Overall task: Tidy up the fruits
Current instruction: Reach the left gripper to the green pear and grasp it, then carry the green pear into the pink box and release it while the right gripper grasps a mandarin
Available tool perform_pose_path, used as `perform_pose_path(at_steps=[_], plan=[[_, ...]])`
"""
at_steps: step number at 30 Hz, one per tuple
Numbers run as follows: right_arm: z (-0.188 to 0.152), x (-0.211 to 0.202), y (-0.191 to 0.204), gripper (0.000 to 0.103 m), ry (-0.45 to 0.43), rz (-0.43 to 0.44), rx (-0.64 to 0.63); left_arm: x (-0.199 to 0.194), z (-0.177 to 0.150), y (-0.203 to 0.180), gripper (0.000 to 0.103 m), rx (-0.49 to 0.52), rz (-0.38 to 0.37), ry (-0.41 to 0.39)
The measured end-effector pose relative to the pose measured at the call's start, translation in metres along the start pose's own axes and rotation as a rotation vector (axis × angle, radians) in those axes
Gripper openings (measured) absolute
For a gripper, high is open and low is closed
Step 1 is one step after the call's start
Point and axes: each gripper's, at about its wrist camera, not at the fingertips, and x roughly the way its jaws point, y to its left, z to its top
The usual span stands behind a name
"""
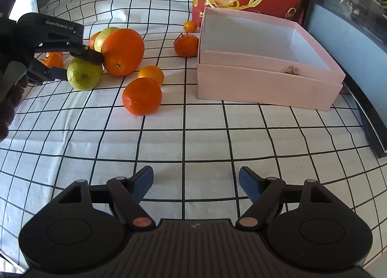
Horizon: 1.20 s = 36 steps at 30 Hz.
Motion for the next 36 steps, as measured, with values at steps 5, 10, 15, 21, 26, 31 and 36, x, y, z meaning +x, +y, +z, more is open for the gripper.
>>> perform_pose_path(at_steps=[5, 10, 15, 21, 26, 31, 36], plan=[[0.001, 0.000, 0.001, 0.079, -0.016, 0.002, -0.005, -0.012, -0.016, -0.008, 0.066, 0.112, 0.017, -0.019], [0.005, 0.003, 0.004, 0.079, -0.032, 0.005, -0.016, -0.032, -0.038, -0.002, 0.066, 0.131, -0.018, -0.002], [0.011, 0.010, 0.010, 0.079, -0.033, 0.021, -0.033, -0.055, -0.066, 0.005, 0.066, 0.114, -0.037, 0.010], [0.024, 0.017, 0.022, 0.079, -0.058, 0.034, -0.084, -0.074, -0.090, 0.009, 0.066, 0.100, -0.034, 0.008], [0.039, 0.027, 0.034, 0.079, -0.085, 0.055, -0.117, -0.084, -0.106, 0.009, 0.066, 0.105, -0.033, 0.013], [0.052, 0.039, 0.047, 0.078, -0.116, 0.095, -0.129, -0.089, -0.115, 0.004, 0.066, 0.118, -0.038, 0.023], [0.059, 0.049, 0.057, 0.062, -0.123, 0.092, -0.189, -0.087, -0.121, -0.006, 0.066, 0.153, -0.055, 0.040]])
